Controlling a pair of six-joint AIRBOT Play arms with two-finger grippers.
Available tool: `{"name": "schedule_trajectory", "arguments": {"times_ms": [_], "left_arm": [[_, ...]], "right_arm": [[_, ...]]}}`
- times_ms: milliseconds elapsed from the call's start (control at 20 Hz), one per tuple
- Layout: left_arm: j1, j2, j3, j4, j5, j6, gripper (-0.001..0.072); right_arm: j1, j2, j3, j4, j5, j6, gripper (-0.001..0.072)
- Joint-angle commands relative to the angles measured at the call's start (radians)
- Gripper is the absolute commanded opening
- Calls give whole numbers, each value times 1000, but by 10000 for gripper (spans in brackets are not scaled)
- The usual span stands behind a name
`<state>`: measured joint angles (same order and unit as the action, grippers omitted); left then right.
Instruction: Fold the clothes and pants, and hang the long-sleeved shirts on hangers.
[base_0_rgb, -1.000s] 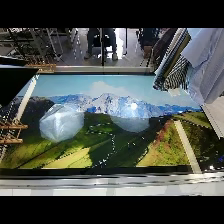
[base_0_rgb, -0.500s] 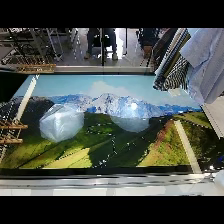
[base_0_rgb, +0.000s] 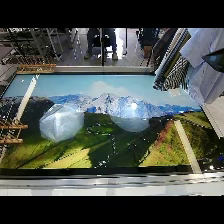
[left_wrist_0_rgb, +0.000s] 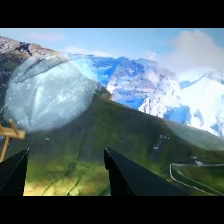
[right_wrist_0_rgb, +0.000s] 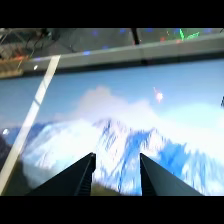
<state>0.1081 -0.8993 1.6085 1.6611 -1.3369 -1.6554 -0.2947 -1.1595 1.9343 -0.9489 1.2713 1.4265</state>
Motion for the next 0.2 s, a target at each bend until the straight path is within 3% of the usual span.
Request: {"name": "schedule_trajectory", "arguments": {"times_ms": [0, 150], "left_arm": [[0, -23, 0, 29, -11, -25, 499], [0, -32, 0, 29, -11, -24, 499]], "right_arm": [[103, -49, -5, -99, -282, -7, 346], [102, -48, -5, -101, -370, -7, 346]]}}
